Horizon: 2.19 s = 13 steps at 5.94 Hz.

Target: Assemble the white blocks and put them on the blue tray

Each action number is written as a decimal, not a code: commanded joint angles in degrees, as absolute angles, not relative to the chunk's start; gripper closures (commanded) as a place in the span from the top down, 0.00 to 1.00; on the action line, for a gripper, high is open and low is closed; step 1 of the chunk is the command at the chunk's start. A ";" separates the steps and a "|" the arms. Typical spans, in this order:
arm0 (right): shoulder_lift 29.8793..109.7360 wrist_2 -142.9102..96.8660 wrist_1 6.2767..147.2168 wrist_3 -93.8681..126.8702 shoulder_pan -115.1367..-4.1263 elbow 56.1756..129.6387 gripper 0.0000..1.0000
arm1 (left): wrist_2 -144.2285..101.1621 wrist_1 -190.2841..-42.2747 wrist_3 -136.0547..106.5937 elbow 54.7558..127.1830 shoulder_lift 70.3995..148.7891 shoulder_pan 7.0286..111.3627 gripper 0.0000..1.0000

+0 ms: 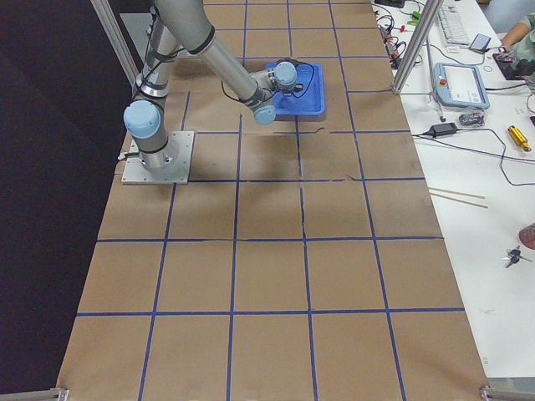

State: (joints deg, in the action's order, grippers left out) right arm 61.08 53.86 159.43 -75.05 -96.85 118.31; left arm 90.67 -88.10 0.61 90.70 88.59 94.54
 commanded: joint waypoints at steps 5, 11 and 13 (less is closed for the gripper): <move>61.08 53.44 159.52 -74.62 -96.94 118.30 0.99 | 90.62 -87.71 0.62 90.70 88.59 94.48 0.99; 68.88 65.79 148.33 -66.54 -96.77 114.45 1.00 | 90.70 -87.71 0.62 90.70 88.59 94.48 0.99; 74.95 74.22 133.15 -53.33 -96.68 109.37 1.00 | 90.70 -87.71 0.62 90.70 88.59 94.48 0.99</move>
